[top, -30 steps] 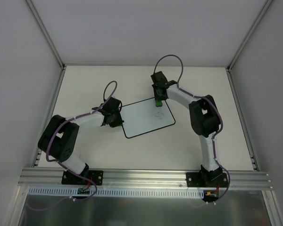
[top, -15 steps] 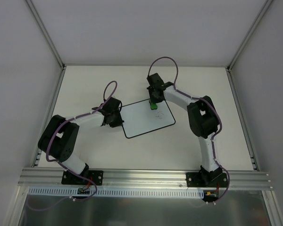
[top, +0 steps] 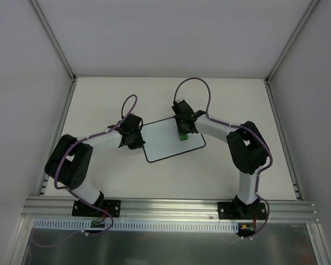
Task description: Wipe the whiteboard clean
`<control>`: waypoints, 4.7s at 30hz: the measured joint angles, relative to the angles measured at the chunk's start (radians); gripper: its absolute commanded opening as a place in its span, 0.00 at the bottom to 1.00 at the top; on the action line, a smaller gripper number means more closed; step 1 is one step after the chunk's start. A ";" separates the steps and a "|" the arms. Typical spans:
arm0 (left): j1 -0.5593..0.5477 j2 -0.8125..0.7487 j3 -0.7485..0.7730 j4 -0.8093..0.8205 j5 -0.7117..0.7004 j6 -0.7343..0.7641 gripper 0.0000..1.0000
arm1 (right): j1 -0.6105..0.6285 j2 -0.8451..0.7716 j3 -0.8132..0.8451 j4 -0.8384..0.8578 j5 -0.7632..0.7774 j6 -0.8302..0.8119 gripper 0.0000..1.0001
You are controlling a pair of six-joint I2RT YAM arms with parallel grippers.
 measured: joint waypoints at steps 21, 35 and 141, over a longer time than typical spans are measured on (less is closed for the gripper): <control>0.000 0.000 0.000 -0.002 0.008 -0.003 0.00 | -0.135 -0.144 -0.200 0.069 -0.020 0.127 0.00; -0.006 -0.005 -0.002 -0.007 0.007 -0.003 0.00 | 0.057 -0.055 -0.083 0.044 -0.011 0.137 0.00; 0.167 -0.964 0.261 -0.433 -0.329 0.415 0.99 | -0.369 -1.161 -0.234 -0.049 0.093 -0.187 0.99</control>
